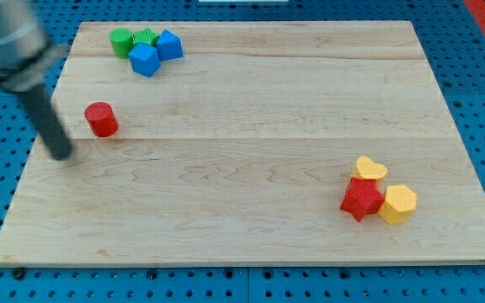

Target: Push the red circle to the group of blocks

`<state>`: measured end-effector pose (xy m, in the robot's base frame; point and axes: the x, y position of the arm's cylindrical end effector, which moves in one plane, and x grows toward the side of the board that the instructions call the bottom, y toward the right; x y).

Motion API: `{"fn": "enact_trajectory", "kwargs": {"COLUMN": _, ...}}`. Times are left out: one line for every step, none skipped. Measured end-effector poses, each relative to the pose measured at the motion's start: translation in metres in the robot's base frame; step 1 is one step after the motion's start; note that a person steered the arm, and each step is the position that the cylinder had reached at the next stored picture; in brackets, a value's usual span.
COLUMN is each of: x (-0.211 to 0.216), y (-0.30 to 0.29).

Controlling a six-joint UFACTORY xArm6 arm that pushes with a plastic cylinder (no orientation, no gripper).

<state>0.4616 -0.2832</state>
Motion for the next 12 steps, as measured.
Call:
{"fn": "enact_trajectory", "kwargs": {"x": -0.029, "y": -0.021}}
{"fn": "enact_trajectory", "kwargs": {"x": -0.074, "y": 0.019}}
{"fn": "enact_trajectory", "kwargs": {"x": -0.067, "y": 0.117}}
{"fn": "enact_trajectory", "kwargs": {"x": -0.04, "y": 0.163}}
{"fn": "enact_trajectory", "kwargs": {"x": -0.055, "y": 0.109}}
{"fn": "enact_trajectory", "kwargs": {"x": -0.06, "y": 0.028}}
{"fn": "enact_trajectory", "kwargs": {"x": -0.065, "y": -0.019}}
{"fn": "enact_trajectory", "kwargs": {"x": -0.037, "y": 0.022}}
{"fn": "enact_trajectory", "kwargs": {"x": -0.02, "y": 0.111}}
{"fn": "enact_trajectory", "kwargs": {"x": -0.023, "y": 0.089}}
{"fn": "enact_trajectory", "kwargs": {"x": -0.022, "y": -0.001}}
{"fn": "enact_trajectory", "kwargs": {"x": -0.021, "y": 0.002}}
